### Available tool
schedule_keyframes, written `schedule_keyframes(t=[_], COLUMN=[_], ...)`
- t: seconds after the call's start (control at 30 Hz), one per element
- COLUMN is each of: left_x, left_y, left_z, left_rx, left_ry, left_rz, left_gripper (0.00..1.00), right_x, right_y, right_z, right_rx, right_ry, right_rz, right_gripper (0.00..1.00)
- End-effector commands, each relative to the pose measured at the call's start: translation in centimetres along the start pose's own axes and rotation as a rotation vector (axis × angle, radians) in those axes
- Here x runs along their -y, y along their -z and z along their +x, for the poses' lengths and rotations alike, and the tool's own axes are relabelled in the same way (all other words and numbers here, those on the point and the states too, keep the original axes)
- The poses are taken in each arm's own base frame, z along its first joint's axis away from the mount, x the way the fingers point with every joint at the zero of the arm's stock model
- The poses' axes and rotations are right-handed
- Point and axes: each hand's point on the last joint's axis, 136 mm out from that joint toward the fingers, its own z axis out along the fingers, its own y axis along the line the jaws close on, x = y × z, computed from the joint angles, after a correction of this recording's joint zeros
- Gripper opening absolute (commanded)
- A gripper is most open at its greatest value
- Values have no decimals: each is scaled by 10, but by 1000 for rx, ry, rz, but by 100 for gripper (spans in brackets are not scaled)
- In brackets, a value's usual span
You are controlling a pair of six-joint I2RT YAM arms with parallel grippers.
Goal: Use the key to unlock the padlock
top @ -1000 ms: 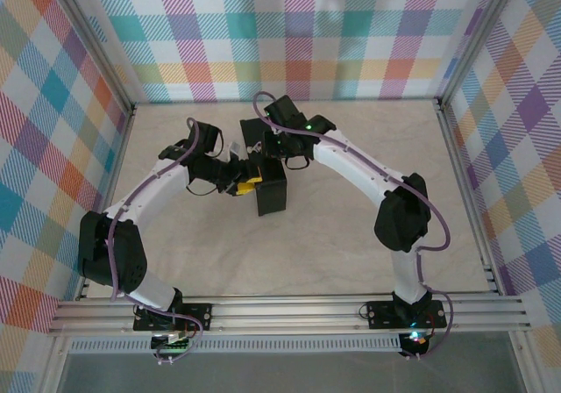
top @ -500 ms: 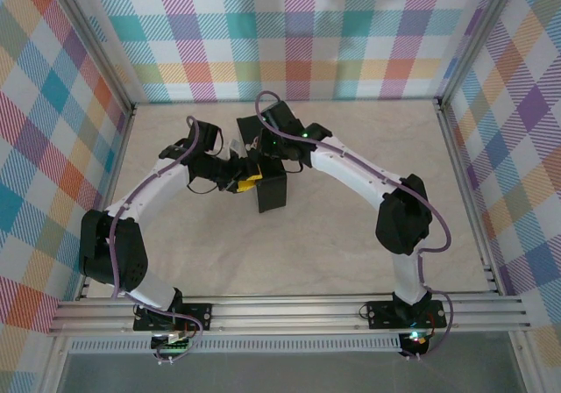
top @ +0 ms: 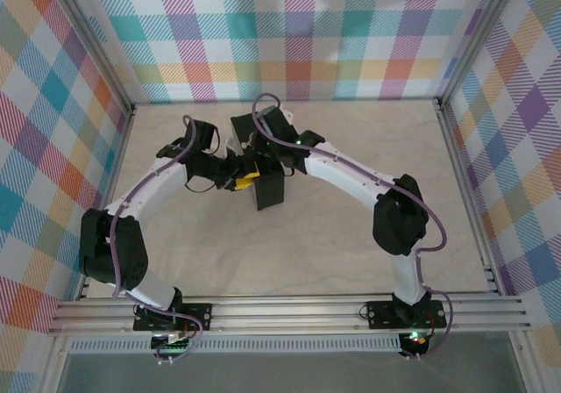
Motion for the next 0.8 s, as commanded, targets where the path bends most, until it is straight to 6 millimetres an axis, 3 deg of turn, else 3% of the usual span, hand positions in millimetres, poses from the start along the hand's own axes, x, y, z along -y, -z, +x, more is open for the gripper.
schedule_keyframes(t=[0.0, 0.13, 0.27, 0.47, 0.57, 0.77], left_x=[-37, -37, -33, -20, -17, -19], left_y=[-9, -7, 11, 44, 50, 56], left_z=[17, 15, 6, -12, -16, -21], left_rx=[-73, -74, -40, 41, 68, 105], left_ry=[98, 102, 119, 119, 122, 131], left_rz=[-97, -91, -51, -1, 10, 3], left_gripper=[37, 37, 39, 41, 42, 42], right_x=[-2, -17, -32, -14, -13, -31], right_y=[-15, -15, -13, -2, 3, 21], right_z=[-11, -20, -10, -1, -12, -40], right_rx=[83, 103, 7, -23, 23, 85], right_ry=[-102, -72, 82, 242, 257, 237], right_rz=[-4, -44, -55, 4, -15, -119], right_gripper=[0, 0, 1, 4, 5, 5])
